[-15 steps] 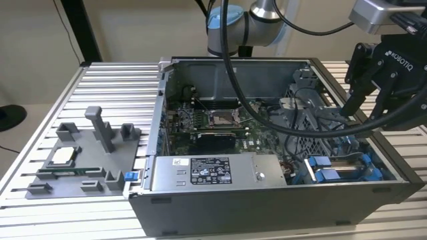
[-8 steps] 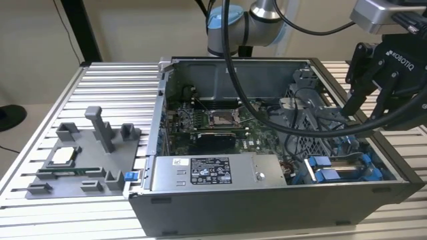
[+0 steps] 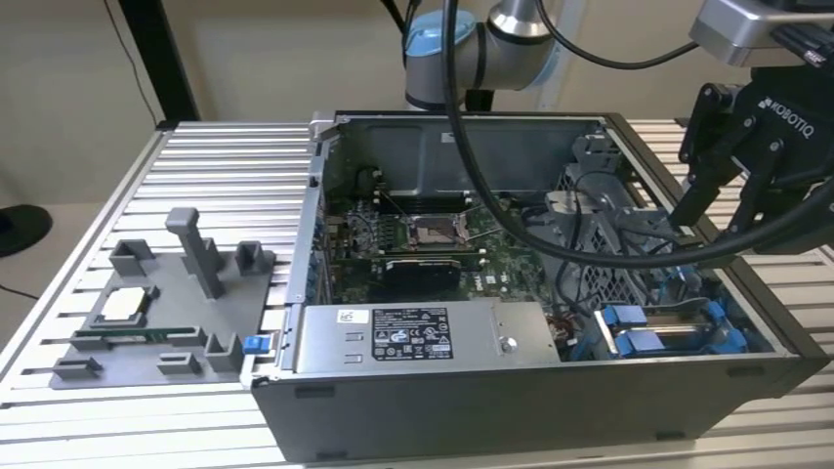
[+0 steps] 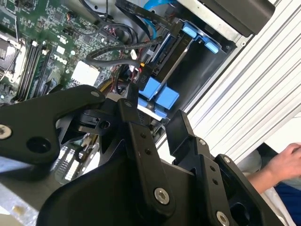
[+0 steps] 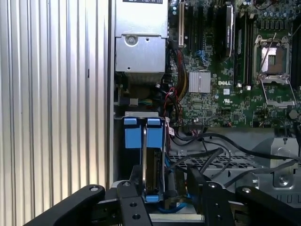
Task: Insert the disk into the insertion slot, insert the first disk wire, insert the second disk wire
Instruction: 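Insert the first disk wire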
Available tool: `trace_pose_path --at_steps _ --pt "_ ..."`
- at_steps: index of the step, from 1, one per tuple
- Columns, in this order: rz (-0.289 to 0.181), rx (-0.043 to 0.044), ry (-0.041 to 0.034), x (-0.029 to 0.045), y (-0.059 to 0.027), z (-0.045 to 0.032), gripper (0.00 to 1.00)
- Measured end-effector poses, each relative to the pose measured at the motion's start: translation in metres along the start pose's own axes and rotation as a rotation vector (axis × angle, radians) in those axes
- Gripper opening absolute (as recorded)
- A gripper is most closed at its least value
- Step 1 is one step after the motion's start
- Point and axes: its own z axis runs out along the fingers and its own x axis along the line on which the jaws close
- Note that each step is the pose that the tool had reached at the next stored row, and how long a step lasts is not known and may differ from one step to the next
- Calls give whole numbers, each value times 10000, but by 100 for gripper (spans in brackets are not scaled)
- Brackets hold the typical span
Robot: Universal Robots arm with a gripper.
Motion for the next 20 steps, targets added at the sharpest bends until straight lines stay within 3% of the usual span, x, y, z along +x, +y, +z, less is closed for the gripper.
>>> trace_pose_path --at_steps 5,15,20 --pt "-28 54 4 -5 -4 10 100" --pt "-28 66 6 -8 -4 21 100" --pt "-32 150 3 -20 -1 41 100"
